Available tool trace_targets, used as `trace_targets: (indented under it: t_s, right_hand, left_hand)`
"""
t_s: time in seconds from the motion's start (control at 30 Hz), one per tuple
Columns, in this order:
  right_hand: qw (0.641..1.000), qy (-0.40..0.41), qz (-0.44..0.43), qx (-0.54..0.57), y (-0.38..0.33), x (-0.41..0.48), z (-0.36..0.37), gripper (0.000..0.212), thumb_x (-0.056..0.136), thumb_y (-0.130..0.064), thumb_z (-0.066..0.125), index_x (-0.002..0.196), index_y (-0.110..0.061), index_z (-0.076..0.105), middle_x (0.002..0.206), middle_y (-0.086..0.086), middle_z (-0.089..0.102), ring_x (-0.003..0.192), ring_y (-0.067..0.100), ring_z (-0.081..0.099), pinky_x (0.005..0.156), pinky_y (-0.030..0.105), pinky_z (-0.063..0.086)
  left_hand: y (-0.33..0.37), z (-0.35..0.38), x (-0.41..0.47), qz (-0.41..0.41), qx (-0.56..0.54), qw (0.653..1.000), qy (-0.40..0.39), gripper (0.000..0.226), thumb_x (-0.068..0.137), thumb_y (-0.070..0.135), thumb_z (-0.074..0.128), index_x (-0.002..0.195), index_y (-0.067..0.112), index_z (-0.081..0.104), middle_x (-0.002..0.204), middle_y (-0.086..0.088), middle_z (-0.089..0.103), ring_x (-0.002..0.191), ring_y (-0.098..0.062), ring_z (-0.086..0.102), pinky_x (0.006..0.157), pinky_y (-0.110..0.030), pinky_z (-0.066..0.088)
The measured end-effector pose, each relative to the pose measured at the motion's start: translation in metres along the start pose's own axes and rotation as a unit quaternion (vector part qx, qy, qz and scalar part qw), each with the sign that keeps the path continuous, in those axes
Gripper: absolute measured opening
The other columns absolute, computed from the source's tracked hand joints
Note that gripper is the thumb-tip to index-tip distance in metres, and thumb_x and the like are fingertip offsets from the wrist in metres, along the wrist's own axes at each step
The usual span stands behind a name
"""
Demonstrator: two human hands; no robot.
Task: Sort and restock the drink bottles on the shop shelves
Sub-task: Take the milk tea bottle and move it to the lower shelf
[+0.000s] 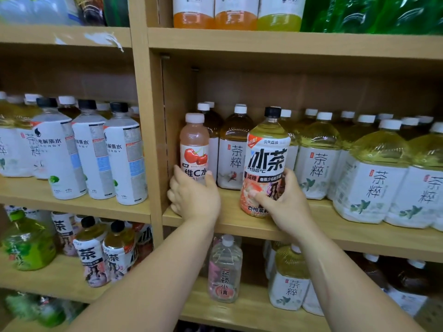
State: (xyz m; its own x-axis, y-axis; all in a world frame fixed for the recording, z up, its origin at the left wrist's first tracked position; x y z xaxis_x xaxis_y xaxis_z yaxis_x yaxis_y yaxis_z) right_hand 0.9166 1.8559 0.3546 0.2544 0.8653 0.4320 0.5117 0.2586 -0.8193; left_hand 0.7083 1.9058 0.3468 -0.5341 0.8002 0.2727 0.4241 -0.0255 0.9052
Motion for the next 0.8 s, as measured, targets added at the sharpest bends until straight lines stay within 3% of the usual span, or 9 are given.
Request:
trace_targets:
  t_s: [0.17,0.37,0.47,0.57,0.67,0.8]
  right_hand:
    - [0.999,-0.017,0.016,0.039,0.009,0.002,-0.004,0.075,0.075,-0.036,0.088,0.129,-0.046,0.036,0.117,-0.028,0.058,0.110,-0.006,0.057,0.100,0.033,0.049]
    - [0.999,-0.018,0.005,0.028,0.012,0.005,-0.002,0.071,0.074,-0.040,0.088,0.128,-0.046,0.041,0.131,-0.018,0.060,0.120,0.006,0.058,0.103,0.041,0.051]
    - [1.000,-0.013,0.005,0.019,0.013,0.005,-0.002,0.073,0.073,-0.041,0.088,0.132,-0.039,0.045,0.130,-0.017,0.061,0.120,0.007,0.059,0.102,0.042,0.053]
    - [1.000,-0.007,0.012,0.003,0.015,0.005,-0.001,0.084,0.069,-0.043,0.090,0.138,-0.034,0.043,0.128,-0.017,0.062,0.116,0.008,0.060,0.099,0.038,0.051]
    - [1.000,-0.002,0.022,-0.018,0.011,0.006,0.001,0.087,0.070,-0.043,0.091,0.140,-0.030,0.041,0.127,-0.014,0.061,0.118,0.015,0.060,0.098,0.040,0.050]
    - [1.000,0.010,0.024,0.009,0.005,0.006,0.005,0.074,0.069,-0.034,0.093,0.125,-0.032,0.045,0.103,-0.025,0.060,0.104,0.014,0.064,0.085,0.034,0.048]
  left_hand:
    - [0.001,0.017,0.020,-0.027,-0.048,0.998,-0.003,0.078,0.090,0.046,0.070,0.151,0.015,0.035,0.148,-0.013,0.047,0.138,-0.036,0.042,0.110,-0.055,0.039]
    - [0.000,0.017,0.024,0.023,0.001,1.000,0.010,0.067,0.088,0.037,0.074,0.144,0.016,0.043,0.138,-0.011,0.054,0.130,-0.035,0.049,0.107,-0.055,0.043]
    - [0.001,0.014,0.020,0.062,-0.013,0.998,-0.022,0.059,0.086,0.034,0.078,0.136,0.017,0.050,0.128,-0.006,0.058,0.120,-0.028,0.057,0.100,-0.044,0.050]
    - [0.001,0.006,0.004,0.089,-0.048,0.993,-0.067,0.052,0.088,0.031,0.077,0.133,0.022,0.051,0.124,0.003,0.058,0.112,-0.014,0.058,0.089,-0.028,0.046]
    - [0.001,-0.010,-0.013,0.114,-0.094,0.983,-0.108,0.050,0.090,0.031,0.075,0.134,0.029,0.052,0.125,0.010,0.058,0.112,-0.004,0.057,0.095,-0.024,0.046]
    - [0.009,-0.046,-0.022,0.158,-0.109,0.972,-0.136,0.047,0.090,0.034,0.074,0.132,0.039,0.054,0.124,0.019,0.059,0.114,0.001,0.057,0.103,-0.034,0.052]
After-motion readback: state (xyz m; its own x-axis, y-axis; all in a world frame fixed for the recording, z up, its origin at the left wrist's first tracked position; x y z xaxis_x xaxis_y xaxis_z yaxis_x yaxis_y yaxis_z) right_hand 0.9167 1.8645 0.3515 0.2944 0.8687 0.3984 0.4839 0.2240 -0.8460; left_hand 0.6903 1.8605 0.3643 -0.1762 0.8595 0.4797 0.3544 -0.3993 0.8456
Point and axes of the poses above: each hand's wrist, its own x-axis towards the middle knuckle, its own z-axis out of the palm, y = z × x, the point moved 5 cm from there along x, towards the middle knuckle
